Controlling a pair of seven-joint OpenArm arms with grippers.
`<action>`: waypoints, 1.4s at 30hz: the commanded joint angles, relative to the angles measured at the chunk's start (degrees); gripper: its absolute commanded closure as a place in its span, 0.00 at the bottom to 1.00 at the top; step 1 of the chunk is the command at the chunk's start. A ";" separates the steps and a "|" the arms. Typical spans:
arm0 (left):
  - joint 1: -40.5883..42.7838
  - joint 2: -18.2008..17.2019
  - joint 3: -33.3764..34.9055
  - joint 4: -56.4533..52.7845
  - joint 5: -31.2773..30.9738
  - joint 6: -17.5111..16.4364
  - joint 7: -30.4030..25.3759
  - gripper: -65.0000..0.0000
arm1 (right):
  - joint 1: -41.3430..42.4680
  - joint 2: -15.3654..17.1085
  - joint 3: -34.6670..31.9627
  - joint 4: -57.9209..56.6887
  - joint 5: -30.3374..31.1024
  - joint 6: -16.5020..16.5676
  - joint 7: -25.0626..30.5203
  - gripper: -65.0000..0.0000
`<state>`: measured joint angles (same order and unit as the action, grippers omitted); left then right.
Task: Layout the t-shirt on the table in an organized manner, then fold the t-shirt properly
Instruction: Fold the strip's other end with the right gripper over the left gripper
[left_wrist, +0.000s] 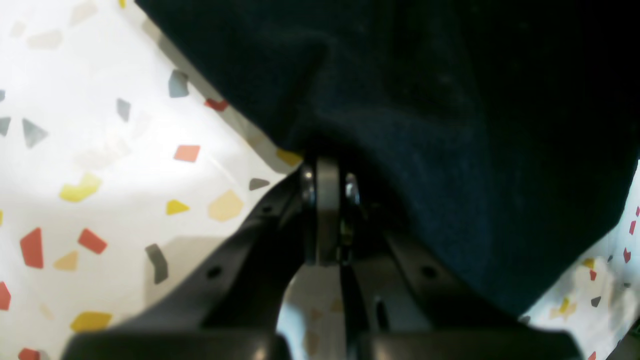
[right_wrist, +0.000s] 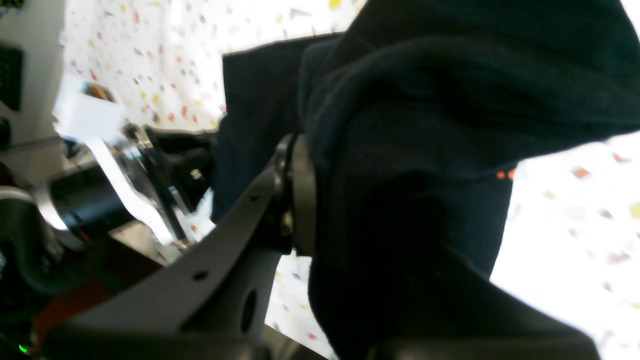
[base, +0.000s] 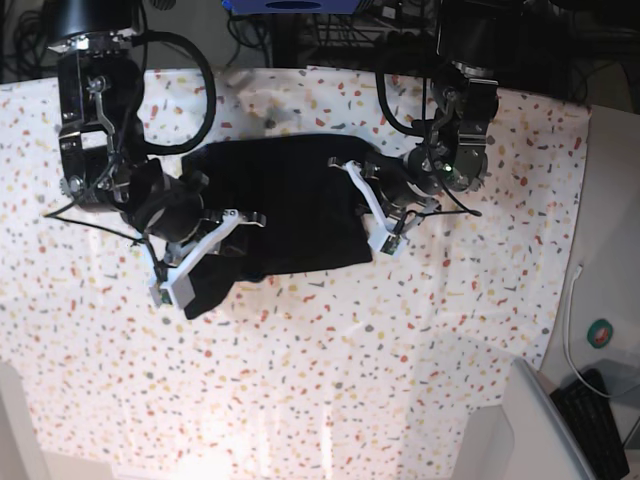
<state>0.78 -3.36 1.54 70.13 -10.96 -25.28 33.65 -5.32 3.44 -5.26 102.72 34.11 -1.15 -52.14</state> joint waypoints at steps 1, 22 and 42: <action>-0.47 -0.12 -0.09 0.69 -0.42 0.00 -0.02 1.00 | 0.62 -0.41 -0.15 0.54 0.93 0.05 0.76 1.00; -0.47 -0.38 -0.09 0.69 -0.34 0.00 -0.02 1.00 | 6.33 -2.87 -9.29 -9.13 0.93 -7.69 7.00 1.00; -0.64 -0.38 -0.09 0.69 -0.34 0.00 -0.02 1.00 | 5.45 -2.52 -15.45 -13.27 0.84 -11.38 7.26 1.00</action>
<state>0.75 -3.66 1.54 70.13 -11.14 -25.28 33.63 -0.60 1.02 -20.78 88.62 34.52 -12.64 -45.34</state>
